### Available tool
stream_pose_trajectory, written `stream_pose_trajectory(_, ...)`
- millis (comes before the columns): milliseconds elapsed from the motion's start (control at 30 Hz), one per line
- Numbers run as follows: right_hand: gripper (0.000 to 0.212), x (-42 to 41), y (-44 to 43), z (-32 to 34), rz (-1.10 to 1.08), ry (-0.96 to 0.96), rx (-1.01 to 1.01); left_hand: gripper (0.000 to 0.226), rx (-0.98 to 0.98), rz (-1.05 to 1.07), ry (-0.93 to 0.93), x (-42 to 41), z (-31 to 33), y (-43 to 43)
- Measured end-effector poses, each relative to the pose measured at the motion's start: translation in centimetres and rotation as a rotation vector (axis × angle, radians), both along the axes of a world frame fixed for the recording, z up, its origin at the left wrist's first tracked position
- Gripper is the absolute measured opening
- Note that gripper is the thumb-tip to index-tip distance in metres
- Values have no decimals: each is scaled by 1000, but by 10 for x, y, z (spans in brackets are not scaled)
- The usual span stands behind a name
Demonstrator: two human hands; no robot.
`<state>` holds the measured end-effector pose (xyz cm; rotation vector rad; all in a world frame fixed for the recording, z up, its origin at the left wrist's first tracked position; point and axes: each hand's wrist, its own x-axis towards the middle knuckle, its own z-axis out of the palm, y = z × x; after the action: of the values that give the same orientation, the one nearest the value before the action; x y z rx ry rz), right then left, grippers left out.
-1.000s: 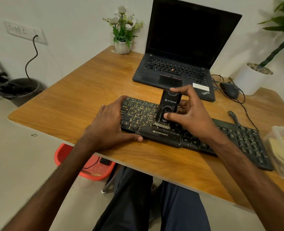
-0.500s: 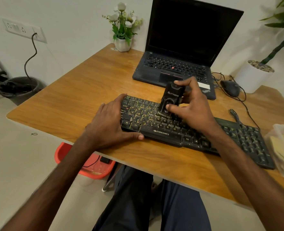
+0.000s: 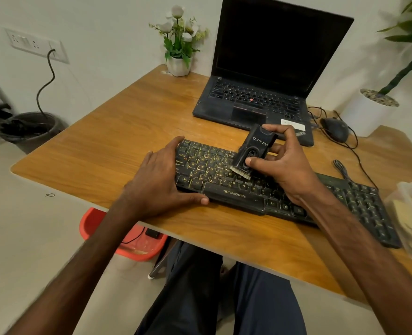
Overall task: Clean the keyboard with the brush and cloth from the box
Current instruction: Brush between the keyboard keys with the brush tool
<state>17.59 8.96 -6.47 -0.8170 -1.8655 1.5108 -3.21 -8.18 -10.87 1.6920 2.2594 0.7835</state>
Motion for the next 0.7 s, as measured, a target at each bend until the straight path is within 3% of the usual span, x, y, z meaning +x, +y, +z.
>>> stream_pose_trajectory(267,74,-6,4,6,-33,-6,49,144,-4,0,-15,1,2,-1)
stream_pose_trajectory(467,71,-9,-8,5,26,-127,317,144,-5,5,-11,3,4,-2)
stream_pose_trajectory(700,65,-10,-10,19,-9,-70,531,143,-9,10,-5,5,6,-2)
